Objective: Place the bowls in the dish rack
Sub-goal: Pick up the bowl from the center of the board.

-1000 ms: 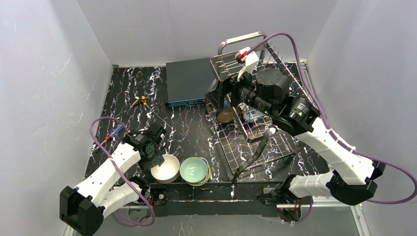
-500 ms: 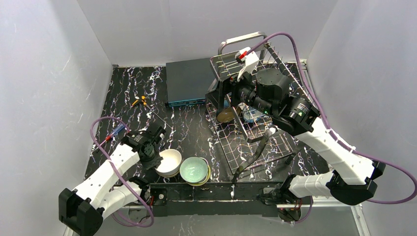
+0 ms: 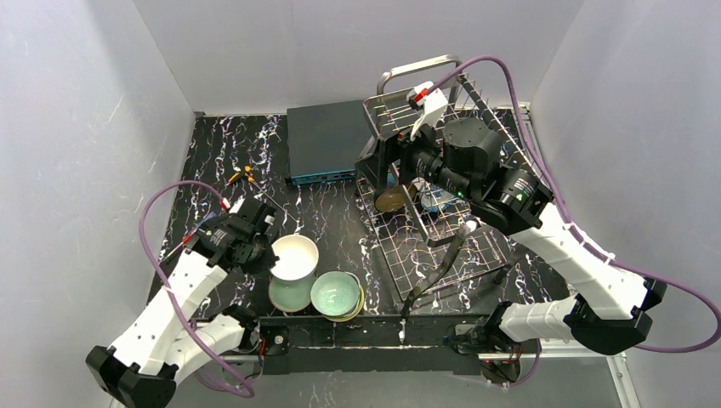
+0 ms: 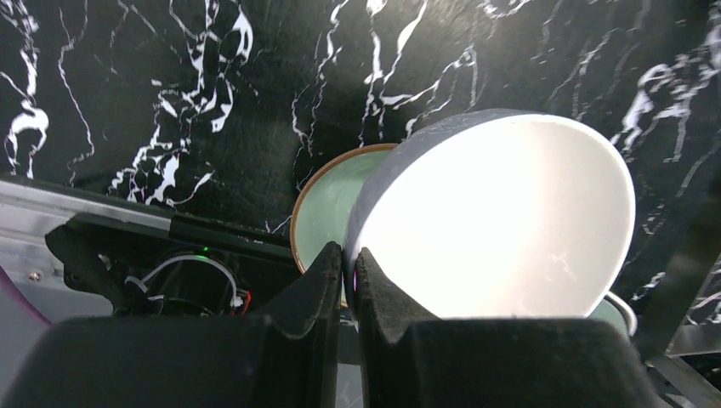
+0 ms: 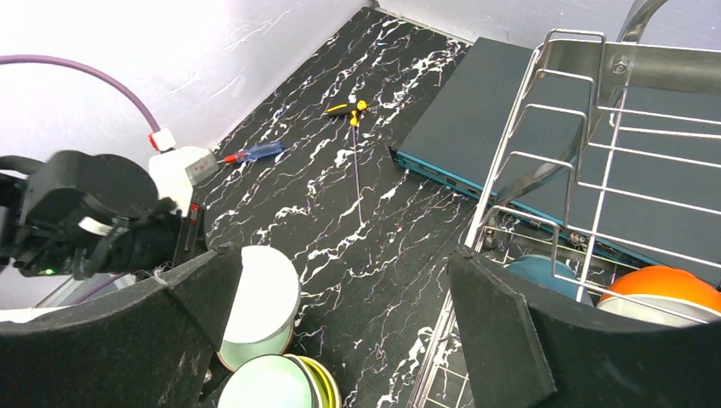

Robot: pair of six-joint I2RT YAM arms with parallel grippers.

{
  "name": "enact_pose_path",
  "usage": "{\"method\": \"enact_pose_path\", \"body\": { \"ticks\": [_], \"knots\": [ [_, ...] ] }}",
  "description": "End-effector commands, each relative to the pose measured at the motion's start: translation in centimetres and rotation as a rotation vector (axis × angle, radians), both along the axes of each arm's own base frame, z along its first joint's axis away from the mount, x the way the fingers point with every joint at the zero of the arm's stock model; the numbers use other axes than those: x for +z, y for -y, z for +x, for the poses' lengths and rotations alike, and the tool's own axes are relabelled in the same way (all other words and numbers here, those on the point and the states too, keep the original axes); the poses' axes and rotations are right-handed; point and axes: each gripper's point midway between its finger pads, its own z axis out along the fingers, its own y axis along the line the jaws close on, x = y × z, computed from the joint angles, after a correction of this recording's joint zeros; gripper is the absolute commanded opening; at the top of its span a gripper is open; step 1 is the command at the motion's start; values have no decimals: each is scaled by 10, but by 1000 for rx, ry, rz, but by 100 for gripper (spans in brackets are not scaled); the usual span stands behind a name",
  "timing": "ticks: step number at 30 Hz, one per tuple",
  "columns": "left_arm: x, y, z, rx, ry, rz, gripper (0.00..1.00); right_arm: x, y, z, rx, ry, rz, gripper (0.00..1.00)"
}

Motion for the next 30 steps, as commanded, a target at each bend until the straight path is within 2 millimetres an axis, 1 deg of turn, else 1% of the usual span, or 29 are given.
{"method": "enact_pose_path", "body": {
  "ticks": [1,6,8,11,15,17,19,21,23,26,30],
  "knots": [
    [35,-6,8,-43,123,-2,0,-8,2,-7,11,-40,-4,99],
    [72,-8,24,-57,296,-19,0,-5,1,-8,17,-40,9,99],
    [90,-9,32,-41,388,-40,0,-4,-1,-9,28,-41,12,99],
    [123,-3,48,-45,549,-96,0,-3,-5,-11,44,-50,18,99],
    [176,11,72,-88,787,-175,0,-2,-14,-14,79,-76,38,99],
    [201,16,82,-100,878,-201,0,0,-21,-17,106,-93,55,99],
    [220,25,92,-125,935,-223,0,1,-27,-19,128,-111,75,99],
    [235,36,102,-156,959,-242,0,3,-36,-25,176,-130,99,99],
    [248,47,110,-195,968,-258,0,1,-44,-27,205,-149,110,99],
    [259,56,120,-210,970,-269,0,-4,-51,-26,220,-172,106,99],
    [273,68,126,-231,1004,-311,0,-13,-61,-23,233,-195,98,99]
  ]
}}
